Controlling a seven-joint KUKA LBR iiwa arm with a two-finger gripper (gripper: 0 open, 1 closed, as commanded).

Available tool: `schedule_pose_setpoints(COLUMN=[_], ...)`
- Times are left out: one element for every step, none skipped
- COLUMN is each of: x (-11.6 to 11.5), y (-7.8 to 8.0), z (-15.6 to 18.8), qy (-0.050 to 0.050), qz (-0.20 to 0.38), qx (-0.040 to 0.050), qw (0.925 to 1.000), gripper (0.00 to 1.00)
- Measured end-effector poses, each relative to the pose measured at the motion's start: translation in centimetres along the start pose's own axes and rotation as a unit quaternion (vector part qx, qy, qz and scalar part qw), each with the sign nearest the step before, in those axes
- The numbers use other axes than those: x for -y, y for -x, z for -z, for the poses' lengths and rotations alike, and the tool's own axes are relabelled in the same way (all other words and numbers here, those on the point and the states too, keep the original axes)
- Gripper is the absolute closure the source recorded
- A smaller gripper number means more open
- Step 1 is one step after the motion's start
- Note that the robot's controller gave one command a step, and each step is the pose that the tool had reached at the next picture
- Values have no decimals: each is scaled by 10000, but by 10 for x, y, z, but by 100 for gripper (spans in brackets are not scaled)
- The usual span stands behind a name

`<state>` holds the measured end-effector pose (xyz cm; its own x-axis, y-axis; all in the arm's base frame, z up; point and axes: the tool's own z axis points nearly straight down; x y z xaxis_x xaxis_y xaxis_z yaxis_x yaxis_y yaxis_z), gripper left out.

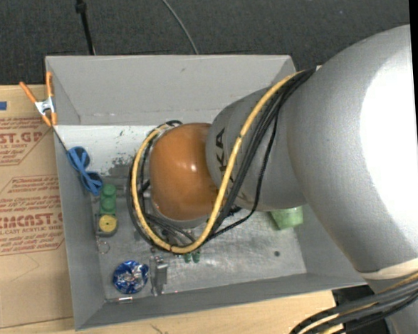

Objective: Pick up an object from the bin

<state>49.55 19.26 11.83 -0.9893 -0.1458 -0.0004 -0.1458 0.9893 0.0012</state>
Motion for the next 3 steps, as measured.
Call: schedule_pose_setpoints(x=[-30, -30, 12], y=[-2, 0, 9], z=[-46, -42, 114], qy=[8, 17, -7], qz=[89, 77, 1854], qx=[35, 57, 40], qw=[10000, 10000, 9827], gripper=[0, 100, 100])
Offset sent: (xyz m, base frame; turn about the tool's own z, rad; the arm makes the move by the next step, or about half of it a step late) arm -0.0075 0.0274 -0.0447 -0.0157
